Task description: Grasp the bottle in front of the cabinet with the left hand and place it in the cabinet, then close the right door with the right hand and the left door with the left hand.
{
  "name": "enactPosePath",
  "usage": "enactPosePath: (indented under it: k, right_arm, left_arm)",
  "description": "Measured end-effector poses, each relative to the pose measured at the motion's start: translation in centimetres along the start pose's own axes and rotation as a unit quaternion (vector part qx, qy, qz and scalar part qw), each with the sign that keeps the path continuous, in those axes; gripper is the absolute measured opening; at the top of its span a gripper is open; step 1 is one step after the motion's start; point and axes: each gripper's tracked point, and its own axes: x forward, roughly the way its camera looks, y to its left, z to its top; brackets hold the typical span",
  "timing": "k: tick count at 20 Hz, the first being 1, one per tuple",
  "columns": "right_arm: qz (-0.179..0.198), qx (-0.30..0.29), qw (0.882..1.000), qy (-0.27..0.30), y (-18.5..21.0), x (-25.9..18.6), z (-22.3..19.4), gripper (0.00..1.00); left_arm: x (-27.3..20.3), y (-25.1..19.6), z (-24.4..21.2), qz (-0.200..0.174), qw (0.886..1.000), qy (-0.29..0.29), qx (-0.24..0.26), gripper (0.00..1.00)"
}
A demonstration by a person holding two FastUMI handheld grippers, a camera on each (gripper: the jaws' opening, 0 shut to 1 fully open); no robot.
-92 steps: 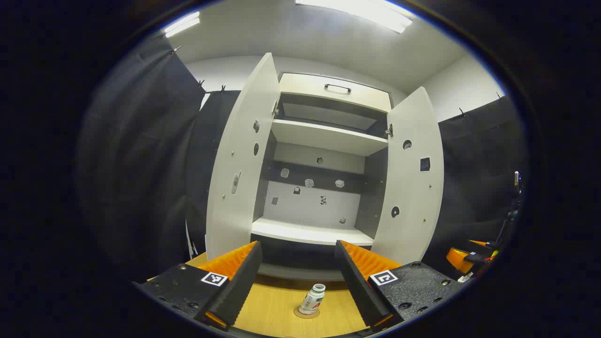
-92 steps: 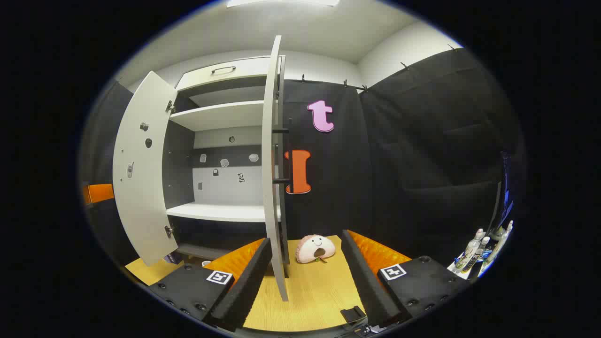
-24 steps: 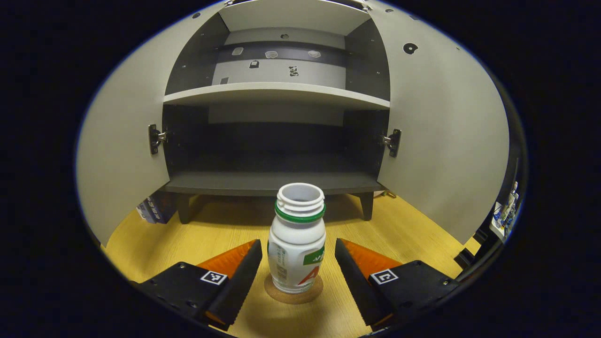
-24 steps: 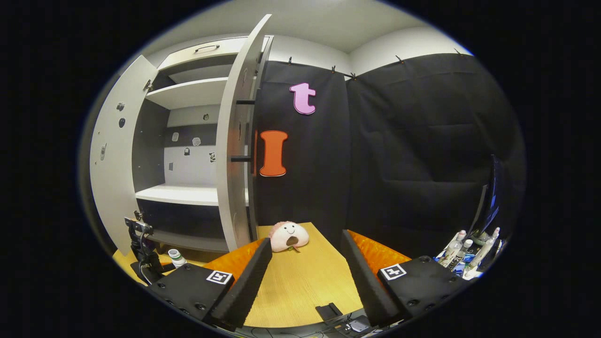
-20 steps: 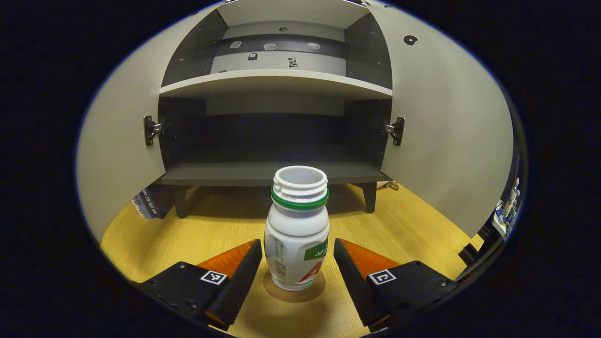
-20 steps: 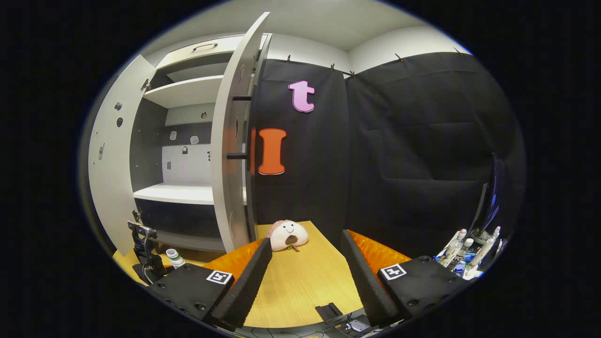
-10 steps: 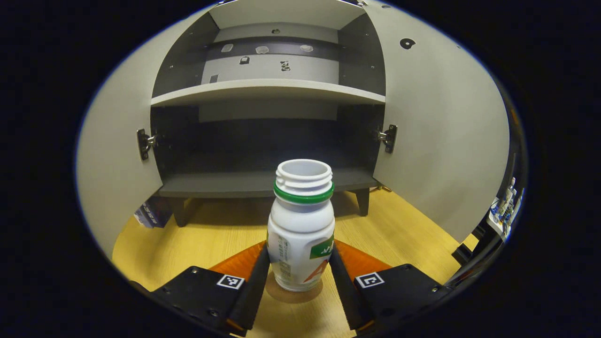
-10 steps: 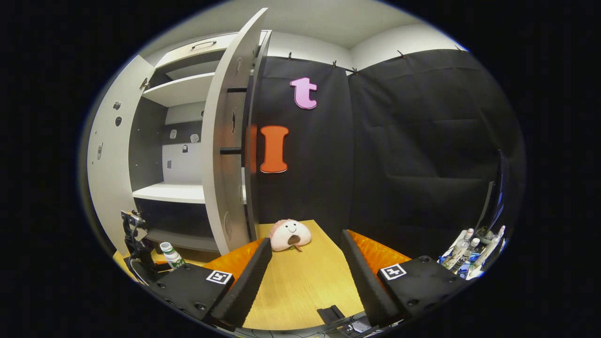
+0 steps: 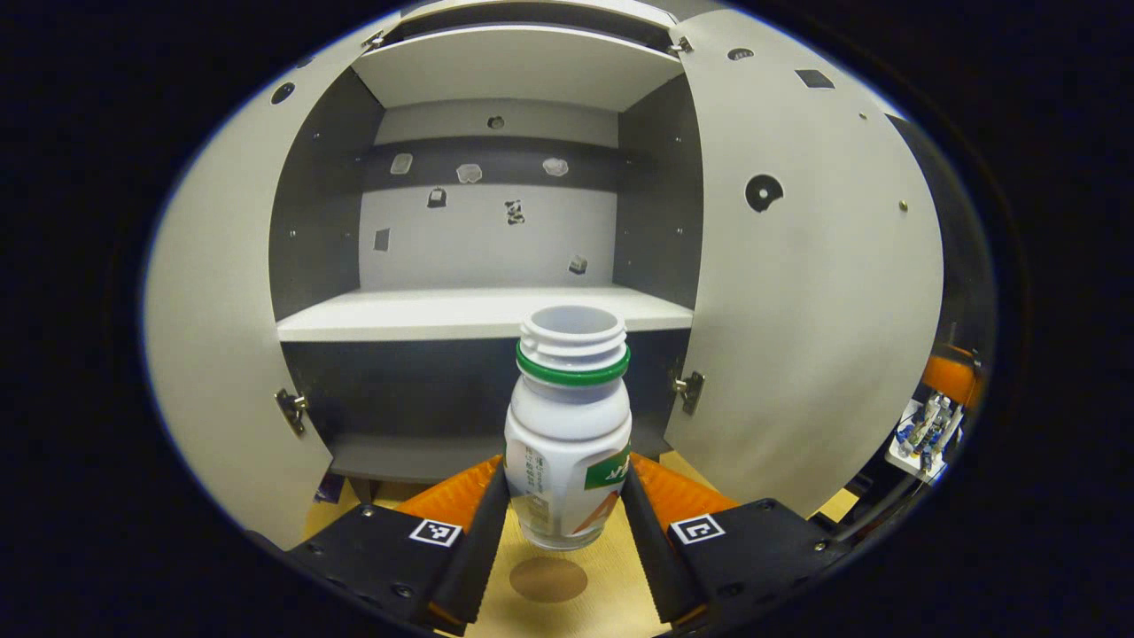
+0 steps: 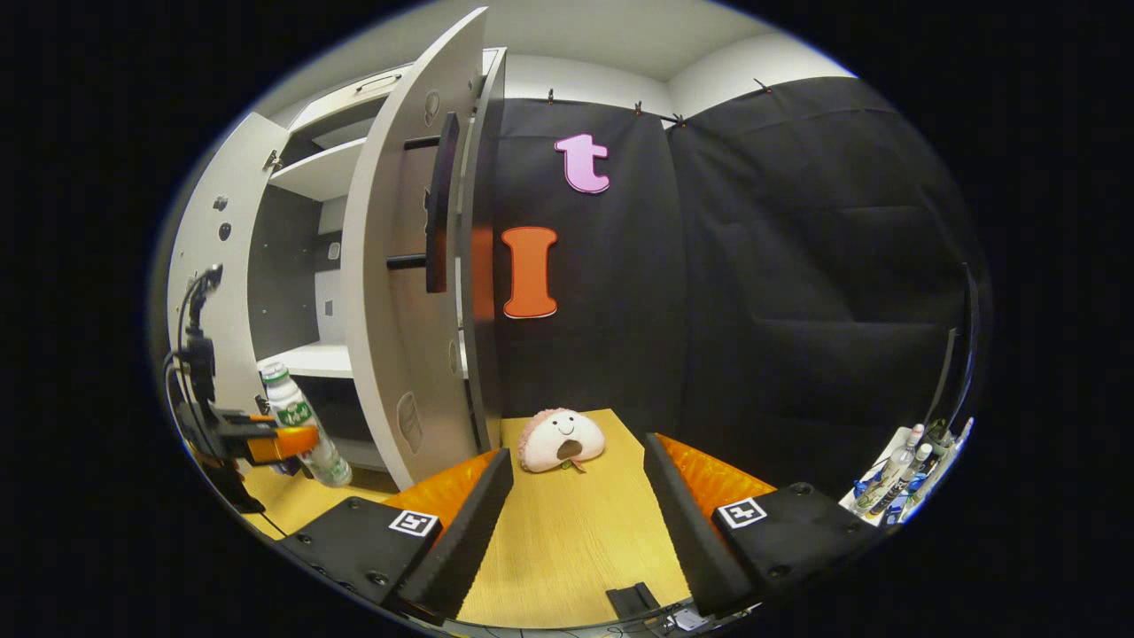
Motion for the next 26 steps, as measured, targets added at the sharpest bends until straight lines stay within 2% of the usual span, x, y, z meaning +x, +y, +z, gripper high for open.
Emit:
enactPosePath:
  k: [8, 13, 20, 26]
  right_arm:
    - [0.017, 0.000, 1.000, -0.003, -2.0, 3.5, 0.5, 0.98]
    - [0.021, 0.003, 1.000, -0.008, -2.9, 4.3, 1.4, 0.98]
    - [-0.002, 0.019, 1.000, -0.008, -5.8, 5.0, 1.5, 0.98]
    - [-0.007, 0.013, 1.000, -0.003, -6.6, 5.3, 1.5, 0.98]
  left_arm:
    - [1.1, 3.0, 9.6, 0.057, 0.996, -0.060, 0.026, 0.71]
    - [2.9, 4.0, 14.1, 0.078, 0.992, -0.095, 0.035, 0.71]
    - [6.5, 4.9, 15.8, 0.087, 0.991, -0.097, 0.035, 0.71]
    - [9.4, 5.3, 15.3, 0.084, 0.993, -0.075, 0.026, 0.71]
